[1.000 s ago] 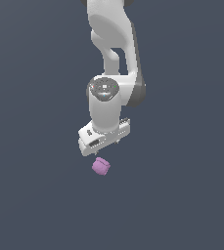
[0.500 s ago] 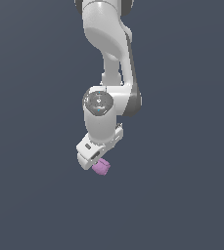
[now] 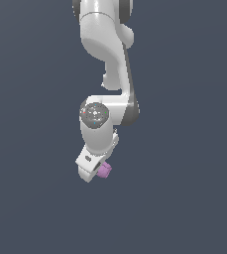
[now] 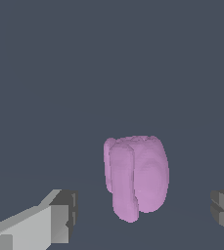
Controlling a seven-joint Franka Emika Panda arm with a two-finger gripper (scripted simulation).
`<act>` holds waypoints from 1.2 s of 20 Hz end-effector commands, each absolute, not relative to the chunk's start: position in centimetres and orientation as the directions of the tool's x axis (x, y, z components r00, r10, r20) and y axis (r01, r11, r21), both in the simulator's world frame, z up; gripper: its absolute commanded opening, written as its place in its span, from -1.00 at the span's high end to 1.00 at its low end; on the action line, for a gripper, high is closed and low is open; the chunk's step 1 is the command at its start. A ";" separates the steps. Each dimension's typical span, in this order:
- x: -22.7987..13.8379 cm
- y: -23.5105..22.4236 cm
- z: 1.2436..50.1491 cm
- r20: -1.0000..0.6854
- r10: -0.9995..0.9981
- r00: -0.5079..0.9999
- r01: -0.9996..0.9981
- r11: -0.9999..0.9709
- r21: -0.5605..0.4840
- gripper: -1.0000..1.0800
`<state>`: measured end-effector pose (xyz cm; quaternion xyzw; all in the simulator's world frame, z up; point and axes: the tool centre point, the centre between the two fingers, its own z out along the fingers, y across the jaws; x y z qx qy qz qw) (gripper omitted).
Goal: Pick up the object and move it to a goal position.
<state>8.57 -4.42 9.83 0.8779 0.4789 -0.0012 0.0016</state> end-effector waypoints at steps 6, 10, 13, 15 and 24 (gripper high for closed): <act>9.1 -4.8 9.2 0.000 0.876 0.483 0.876 -0.483 0.000 -0.92; 9.1 -4.9 9.2 0.000 0.876 0.482 0.876 -0.482 0.000 -0.92; 9.1 -4.8 8.8 0.000 0.877 0.481 0.877 -0.481 0.000 -0.92; 9.1 -4.9 8.1 0.000 0.877 0.481 0.877 -0.481 0.000 -0.92; 9.0 -4.8 4.1 0.000 0.879 0.477 0.879 -0.477 0.000 -0.92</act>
